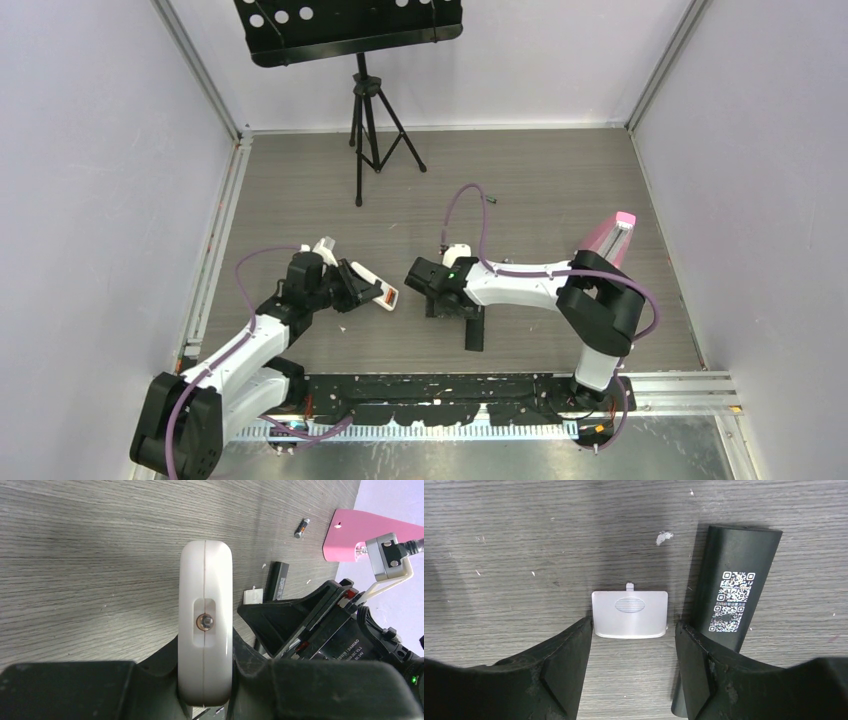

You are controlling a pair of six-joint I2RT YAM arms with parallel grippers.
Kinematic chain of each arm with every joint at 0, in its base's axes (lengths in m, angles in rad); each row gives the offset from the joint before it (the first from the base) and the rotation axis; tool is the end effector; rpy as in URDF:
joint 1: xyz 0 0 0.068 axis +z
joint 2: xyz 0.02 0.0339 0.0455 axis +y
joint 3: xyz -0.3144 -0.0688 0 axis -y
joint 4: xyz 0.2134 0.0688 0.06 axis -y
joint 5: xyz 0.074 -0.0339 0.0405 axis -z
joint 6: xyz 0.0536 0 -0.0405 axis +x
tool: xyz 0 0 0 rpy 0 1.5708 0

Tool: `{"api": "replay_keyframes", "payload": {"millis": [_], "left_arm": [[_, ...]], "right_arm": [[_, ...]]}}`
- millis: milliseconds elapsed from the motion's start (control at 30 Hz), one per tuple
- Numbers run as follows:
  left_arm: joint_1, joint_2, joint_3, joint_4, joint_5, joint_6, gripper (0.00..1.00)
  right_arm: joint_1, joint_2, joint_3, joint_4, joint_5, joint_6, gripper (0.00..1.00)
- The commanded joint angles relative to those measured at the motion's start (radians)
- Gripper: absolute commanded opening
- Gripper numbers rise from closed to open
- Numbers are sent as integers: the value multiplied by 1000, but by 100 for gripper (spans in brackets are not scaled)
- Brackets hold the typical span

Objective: Load the batteries into the remote control
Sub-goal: Pick up the battery cover at the center of the board.

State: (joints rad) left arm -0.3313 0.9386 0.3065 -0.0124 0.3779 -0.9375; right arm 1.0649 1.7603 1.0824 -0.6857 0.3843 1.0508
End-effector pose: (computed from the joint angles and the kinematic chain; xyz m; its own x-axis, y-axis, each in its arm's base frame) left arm 0.1267 -0.0645 0.2151 -0.8047 -0.5155 -0.2944 -0.1140 0.6209 -0.7756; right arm 0.1671 0.2601 0.2141 -0.9069 0.0231 -0.4206 0.0272 0.9996 -0.0038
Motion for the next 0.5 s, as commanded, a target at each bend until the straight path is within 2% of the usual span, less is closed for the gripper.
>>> {"api": "replay_keyframes", "payload": {"millis": [0,133,233,333,467], "left_arm": [[6,3,10,39,15,5,0],[6,3,8,44,20,3,0],[6,12,5,59,38,3,0],[6,31,6,86,73,5,0],[1,96,22,142,140,9,0]], "right_arm": [[3,-24,-22,-19,6,33,66],[3,-26,-25,-14,5,37,61],[-3,-33,-38,10,0,32,52],[-6,-55,-59,57,4,5,47],[-8,-113,-89,149,32,-170,45]]}}
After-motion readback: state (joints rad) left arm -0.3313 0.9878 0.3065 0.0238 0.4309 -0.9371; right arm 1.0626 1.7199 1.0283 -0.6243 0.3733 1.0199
